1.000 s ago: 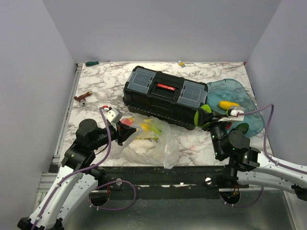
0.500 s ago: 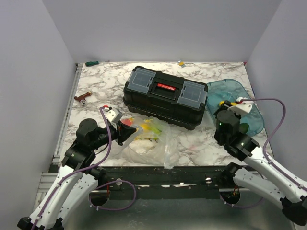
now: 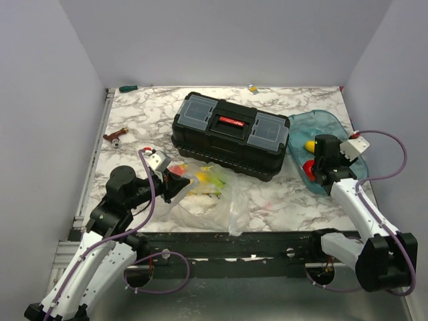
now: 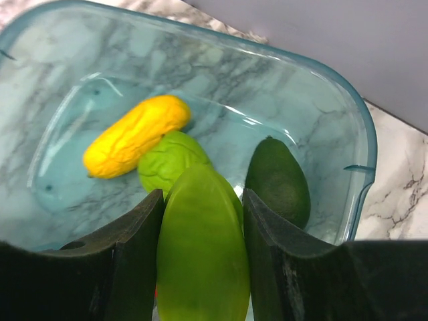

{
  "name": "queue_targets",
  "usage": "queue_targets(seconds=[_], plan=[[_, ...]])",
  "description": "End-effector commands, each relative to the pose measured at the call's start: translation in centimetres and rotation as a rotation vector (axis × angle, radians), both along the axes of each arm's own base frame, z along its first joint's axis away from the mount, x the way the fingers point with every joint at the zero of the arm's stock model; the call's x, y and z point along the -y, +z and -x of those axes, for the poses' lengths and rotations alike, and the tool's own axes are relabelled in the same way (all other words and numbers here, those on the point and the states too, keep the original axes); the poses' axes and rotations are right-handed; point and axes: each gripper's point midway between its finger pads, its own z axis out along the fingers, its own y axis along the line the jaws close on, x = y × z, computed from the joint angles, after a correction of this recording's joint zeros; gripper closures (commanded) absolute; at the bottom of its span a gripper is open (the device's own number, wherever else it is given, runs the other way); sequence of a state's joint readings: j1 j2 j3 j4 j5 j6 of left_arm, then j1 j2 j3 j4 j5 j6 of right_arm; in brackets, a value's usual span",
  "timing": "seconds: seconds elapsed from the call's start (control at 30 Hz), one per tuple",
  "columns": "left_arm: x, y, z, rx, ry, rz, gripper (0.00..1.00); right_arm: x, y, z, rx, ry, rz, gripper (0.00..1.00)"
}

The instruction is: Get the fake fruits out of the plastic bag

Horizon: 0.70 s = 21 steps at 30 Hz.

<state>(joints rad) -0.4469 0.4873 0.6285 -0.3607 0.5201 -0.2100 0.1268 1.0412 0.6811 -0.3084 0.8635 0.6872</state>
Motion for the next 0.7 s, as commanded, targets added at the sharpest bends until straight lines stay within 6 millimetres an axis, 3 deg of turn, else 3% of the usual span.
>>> queue_targets(seconds=[0.0,0.33,0.47,0.53,0.67], plan=[[-0.1,0.7,0.0,0.022,0.004,0.007,1.00,1.1,-2.8,0.4,-0.036,-0.062,-0.040,0.88],[0.0,0.6,-0.1,0.015,0.002,0.003,1.00,1.4,-5.6,0.1,-0.079,-0.056,-0.074,0.77],[-0.1,0.8,0.0,0.025,0.005,0.005,1.00,0.8,-8.2,-0.2,-0.137,-0.034,-0.105,0.72],[-0.1,0.8,0.1,0.028,0.003,0.007,1.00,0.7,-9.4,-0.3,-0.182,-0.026,-0.110,0.64],[-0.1,1.0,0.1,0.034,0.000,0.011,1.00,0.3,-9.7,-0.6,-0.197,0.001,-0.127,0.50]])
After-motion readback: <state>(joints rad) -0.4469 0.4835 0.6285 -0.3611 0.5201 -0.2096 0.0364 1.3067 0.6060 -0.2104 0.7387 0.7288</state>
